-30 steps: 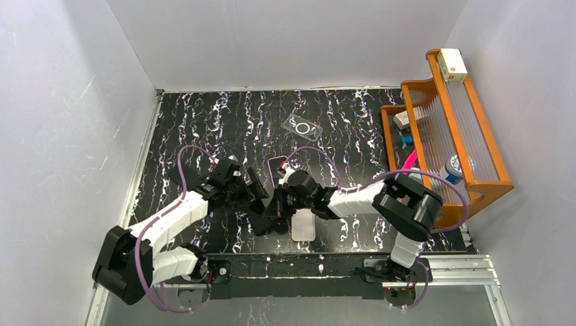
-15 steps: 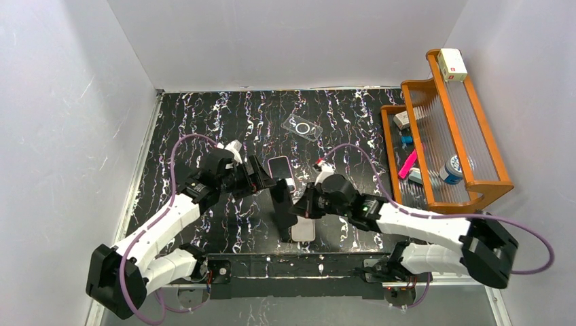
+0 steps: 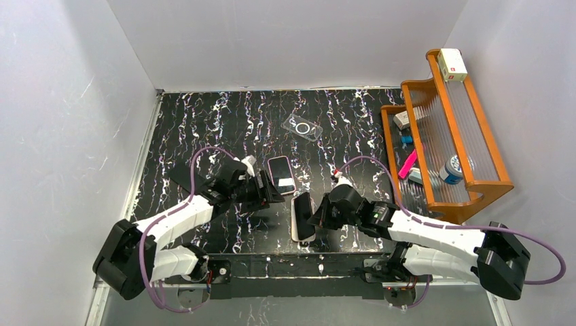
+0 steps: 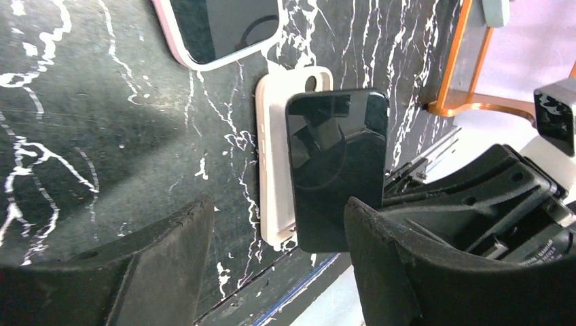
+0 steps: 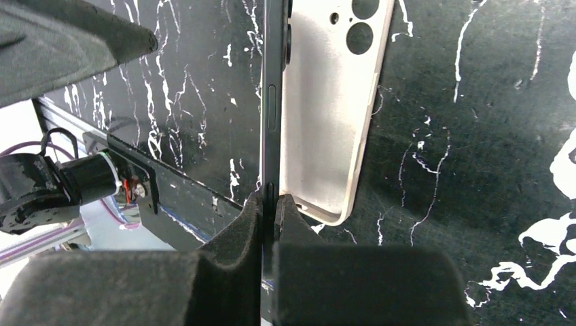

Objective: Put the phone into the phone case

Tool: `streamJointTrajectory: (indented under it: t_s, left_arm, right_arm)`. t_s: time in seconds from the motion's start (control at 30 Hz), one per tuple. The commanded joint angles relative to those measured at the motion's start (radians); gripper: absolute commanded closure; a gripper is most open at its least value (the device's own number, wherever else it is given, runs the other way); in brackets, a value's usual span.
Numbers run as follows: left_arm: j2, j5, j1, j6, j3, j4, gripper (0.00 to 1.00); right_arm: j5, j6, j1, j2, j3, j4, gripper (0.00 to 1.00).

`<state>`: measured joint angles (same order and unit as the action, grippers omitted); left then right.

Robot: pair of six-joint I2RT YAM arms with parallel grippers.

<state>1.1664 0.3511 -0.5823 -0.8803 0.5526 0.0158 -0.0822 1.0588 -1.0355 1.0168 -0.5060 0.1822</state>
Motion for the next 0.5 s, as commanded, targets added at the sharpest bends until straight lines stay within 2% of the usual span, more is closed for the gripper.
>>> streamJointTrajectory:
  t_s: [0.0,0.17,0.47]
  left_arm:
    - [0.018,-0.002,-0.05,-0.064,-0.043,-0.129,0.34]
    - [0.077,-0.034,-0.111,-0.122,-0.087,-0.246,0.37]
    - [0.17,-0.061,-0.175,-0.128,-0.088,-0.289,0.41]
  right_arm:
    - [-0.056,0.034,-0.003,0.001,0.016,-0.06,0.99]
    - [-0.029,0.047,-0.002,0.015,0.061,-0.127,0.99]
    - [-0.008,0.086,0.017,0.024,0.178,-0.288,0.99]
